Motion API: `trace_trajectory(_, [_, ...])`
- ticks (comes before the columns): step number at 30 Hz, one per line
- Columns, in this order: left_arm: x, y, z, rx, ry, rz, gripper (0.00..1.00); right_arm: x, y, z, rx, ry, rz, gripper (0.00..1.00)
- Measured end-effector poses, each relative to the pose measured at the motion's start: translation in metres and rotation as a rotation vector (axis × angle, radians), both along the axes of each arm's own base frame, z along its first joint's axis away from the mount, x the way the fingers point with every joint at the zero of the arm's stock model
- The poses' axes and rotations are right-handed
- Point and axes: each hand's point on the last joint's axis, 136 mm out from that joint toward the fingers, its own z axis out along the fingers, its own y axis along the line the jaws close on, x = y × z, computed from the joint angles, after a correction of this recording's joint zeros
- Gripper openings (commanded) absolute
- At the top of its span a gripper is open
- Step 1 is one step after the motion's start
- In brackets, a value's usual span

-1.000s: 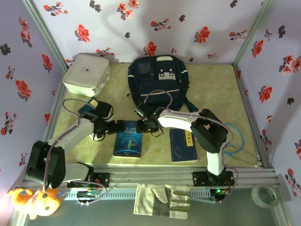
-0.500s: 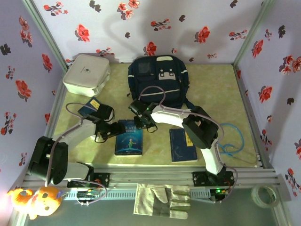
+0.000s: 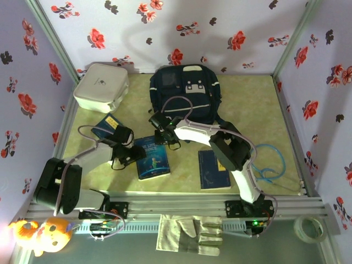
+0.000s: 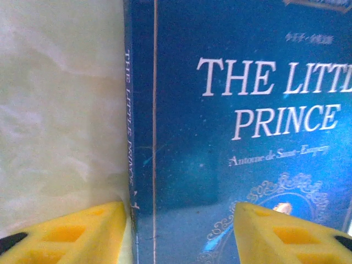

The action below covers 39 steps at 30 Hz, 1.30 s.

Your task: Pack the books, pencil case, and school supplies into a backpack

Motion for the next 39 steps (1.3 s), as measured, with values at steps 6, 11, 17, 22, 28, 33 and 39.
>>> trace_trajectory(6, [-0.005,-0.002,0.001,-0.039,0.001,0.028,0.53,-0.02,-0.006,0.001,0.013,0.047,-0.003,0.46])
trace_trajectory(11, [-0.008,-0.003,-0.001,-0.051,0.011,0.03,0.53,-0.03,-0.004,-0.005,0.02,0.063,-0.014,0.38])
trace_trajectory(17, [-0.008,-0.006,0.0,-0.07,0.016,0.023,0.56,-0.031,-0.001,-0.006,0.045,0.071,-0.033,0.35])
trace_trajectory(22, [-0.009,-0.014,0.003,-0.119,0.024,0.012,0.59,-0.029,-0.001,-0.008,0.067,0.063,-0.051,0.34])
trace_trajectory(28, [-0.017,-0.028,0.014,-0.223,0.064,0.005,0.51,-0.023,-0.004,-0.008,0.095,0.041,-0.09,0.32])
trace_trajectory(33, [-0.011,-0.04,0.037,-0.355,0.035,0.065,0.46,-0.012,-0.01,-0.008,0.115,0.009,-0.129,0.31])
trace_trajectory(39, [0.005,-0.054,0.058,-0.467,-0.015,0.086,0.39,-0.01,-0.009,-0.006,0.157,-0.017,-0.139,0.31])
